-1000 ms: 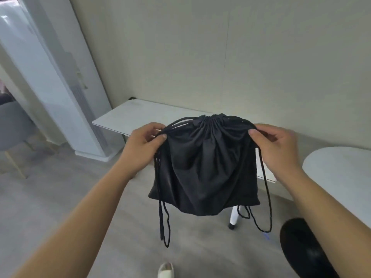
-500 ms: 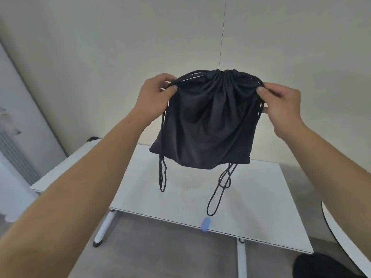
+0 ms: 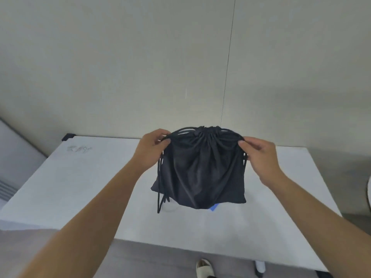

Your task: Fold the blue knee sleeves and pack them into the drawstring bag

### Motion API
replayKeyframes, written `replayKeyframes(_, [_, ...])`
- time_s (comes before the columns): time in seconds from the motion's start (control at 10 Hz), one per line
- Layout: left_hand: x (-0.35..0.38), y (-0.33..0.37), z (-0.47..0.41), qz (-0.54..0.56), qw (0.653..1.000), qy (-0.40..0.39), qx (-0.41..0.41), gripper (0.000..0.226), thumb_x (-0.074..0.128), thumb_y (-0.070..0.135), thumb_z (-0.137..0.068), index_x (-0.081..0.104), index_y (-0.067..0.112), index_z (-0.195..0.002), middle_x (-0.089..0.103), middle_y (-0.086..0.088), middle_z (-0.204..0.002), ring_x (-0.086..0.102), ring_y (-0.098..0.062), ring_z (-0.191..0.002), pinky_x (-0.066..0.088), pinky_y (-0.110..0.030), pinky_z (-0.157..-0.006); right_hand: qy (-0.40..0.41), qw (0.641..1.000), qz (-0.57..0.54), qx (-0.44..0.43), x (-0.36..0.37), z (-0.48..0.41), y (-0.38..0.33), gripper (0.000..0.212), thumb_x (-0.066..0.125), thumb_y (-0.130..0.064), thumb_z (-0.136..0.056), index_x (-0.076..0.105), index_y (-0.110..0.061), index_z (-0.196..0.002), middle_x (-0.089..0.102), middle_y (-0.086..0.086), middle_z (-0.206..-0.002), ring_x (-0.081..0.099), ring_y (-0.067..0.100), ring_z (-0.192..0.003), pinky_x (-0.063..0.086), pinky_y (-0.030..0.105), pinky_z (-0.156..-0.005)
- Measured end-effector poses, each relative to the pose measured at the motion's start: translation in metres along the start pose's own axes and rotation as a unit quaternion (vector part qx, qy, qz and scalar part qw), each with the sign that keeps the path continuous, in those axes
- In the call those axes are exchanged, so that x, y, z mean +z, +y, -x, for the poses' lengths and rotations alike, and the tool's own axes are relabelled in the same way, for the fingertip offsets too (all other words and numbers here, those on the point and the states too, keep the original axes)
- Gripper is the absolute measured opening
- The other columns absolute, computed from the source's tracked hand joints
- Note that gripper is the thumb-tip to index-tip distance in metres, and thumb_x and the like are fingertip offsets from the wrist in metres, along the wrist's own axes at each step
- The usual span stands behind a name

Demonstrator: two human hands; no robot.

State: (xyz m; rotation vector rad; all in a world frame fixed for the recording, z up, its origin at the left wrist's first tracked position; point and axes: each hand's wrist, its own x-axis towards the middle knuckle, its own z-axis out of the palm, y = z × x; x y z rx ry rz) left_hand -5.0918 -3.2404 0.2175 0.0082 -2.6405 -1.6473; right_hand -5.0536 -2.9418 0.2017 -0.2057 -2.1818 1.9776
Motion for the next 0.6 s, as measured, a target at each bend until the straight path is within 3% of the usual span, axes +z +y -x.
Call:
replayKeyframes(0.1, [0.021, -0.053, -0.016, -0.013, 0.998, -0.013, -0.063, 0.019, 0.060, 0.012, -0.095, 0.071, 0.027, -0.097, 0.073, -0.003, -0.093, 0.068, -0.030, -0.079, 0.061, -0.046, -0.072, -0.017, 0.998, 0.046, 0.050, 0.016, -0.010, 0.051, 0.026, 0.063, -0.012, -0.095, 0.079, -0.032, -0.089, 0.079, -0.013, -0.086, 0.072, 0.006, -0.080, 0.057, 0.037, -0.085])
replayKeyframes(0.2, [0.032, -0.078, -0.026, -0.032, 0.996, -0.022, -0.075, 0.019, 0.058, 0.015, -0.096, 0.070, 0.029, -0.099, 0.071, 0.006, -0.092, 0.068, -0.017, -0.081, 0.055, -0.029, -0.072, -0.025, 0.993, 0.088, 0.074, 0.028, -0.018, 0.075, 0.019, 0.062, -0.018, -0.096, 0.080, -0.025, -0.099, 0.079, -0.010, -0.091, 0.073, 0.009, -0.088, 0.057, 0.037, -0.093])
replayKeyframes(0.3, [0.031, -0.087, -0.032, -0.028, 0.997, -0.031, -0.066, 0.019, 0.058, 0.016, -0.096, 0.069, 0.031, -0.100, 0.071, 0.009, -0.095, 0.067, -0.011, -0.084, 0.049, -0.024, -0.075, -0.011, 0.990, 0.115, 0.085, 0.035, -0.025, 0.079, 0.016, 0.064, -0.020, -0.096, 0.079, -0.022, -0.102, 0.078, -0.009, -0.093, 0.073, 0.009, -0.089, 0.057, 0.038, -0.094])
replayKeyframes(0.4, [0.021, -0.093, -0.036, -0.023, 0.997, -0.057, -0.055, 0.022, 0.061, 0.017, -0.094, 0.067, 0.034, -0.107, 0.071, 0.012, -0.103, 0.066, -0.006, -0.094, 0.053, -0.031, -0.086, -0.009, 0.985, 0.146, 0.095, 0.041, -0.025, 0.072, 0.015, 0.066, -0.022, -0.094, 0.075, -0.024, -0.106, 0.076, -0.009, -0.101, 0.070, 0.013, -0.100, 0.054, 0.036, -0.097])
replayKeyframes(0.5, [0.007, -0.094, -0.030, -0.027, 0.994, -0.101, -0.044, 0.045, 0.066, 0.030, -0.092, 0.053, 0.040, -0.133, 0.056, 0.016, -0.133, 0.052, -0.005, -0.122, 0.041, -0.033, -0.108, -0.007, 0.972, 0.198, 0.128, 0.043, -0.007, 0.058, 0.046, 0.069, -0.037, -0.090, 0.058, -0.030, -0.134, 0.060, -0.012, -0.131, 0.055, 0.013, -0.125, 0.042, 0.033, -0.105])
replayKeyframes(0.6, [-0.006, -0.096, -0.017, -0.041, 0.989, -0.142, -0.004, 0.066, 0.065, 0.041, -0.092, 0.032, 0.043, -0.149, 0.031, 0.023, -0.150, 0.027, 0.002, -0.137, 0.025, -0.029, -0.114, 0.021, 0.962, 0.249, 0.112, 0.049, 0.027, 0.046, 0.066, 0.069, -0.043, -0.090, 0.040, -0.034, -0.149, 0.041, -0.010, -0.152, 0.037, 0.012, -0.141, 0.031, 0.033, -0.112])
